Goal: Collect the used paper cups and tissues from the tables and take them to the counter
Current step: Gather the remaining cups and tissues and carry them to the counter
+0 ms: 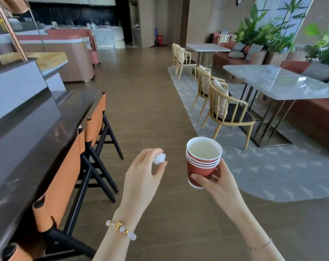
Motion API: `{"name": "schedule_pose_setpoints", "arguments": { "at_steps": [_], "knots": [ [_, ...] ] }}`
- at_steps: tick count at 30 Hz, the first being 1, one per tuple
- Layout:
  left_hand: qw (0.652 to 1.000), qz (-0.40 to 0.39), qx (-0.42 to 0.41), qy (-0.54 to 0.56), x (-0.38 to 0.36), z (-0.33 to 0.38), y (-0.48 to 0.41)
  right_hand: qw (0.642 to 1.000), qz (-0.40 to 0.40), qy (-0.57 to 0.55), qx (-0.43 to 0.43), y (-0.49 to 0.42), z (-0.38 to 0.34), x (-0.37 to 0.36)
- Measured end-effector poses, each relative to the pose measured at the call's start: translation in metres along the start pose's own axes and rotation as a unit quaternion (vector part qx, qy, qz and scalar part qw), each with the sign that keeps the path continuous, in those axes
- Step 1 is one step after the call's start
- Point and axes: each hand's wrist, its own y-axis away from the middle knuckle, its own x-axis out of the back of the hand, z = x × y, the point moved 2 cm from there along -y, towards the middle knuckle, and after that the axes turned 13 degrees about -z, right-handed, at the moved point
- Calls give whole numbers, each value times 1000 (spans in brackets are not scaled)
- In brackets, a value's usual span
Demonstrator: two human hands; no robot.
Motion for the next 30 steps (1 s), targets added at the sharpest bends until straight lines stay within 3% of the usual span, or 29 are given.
{"name": "schedule_pose_setpoints", "arguments": {
  "at_steps": [8, 19, 30],
  "knots": [
    [1000, -2, 10, -7, -23, -80, -118, 1000, -18, 2, 7, -154, 19, -5],
    [997, 29, 51, -55, -49, -207, -343, 997, -67, -12, 26, -440, 38, -7],
    [996, 41, 66, -52, -83, -315, -520, 997, -80, -7, 18, -645, 62, -9]
  ]
}}
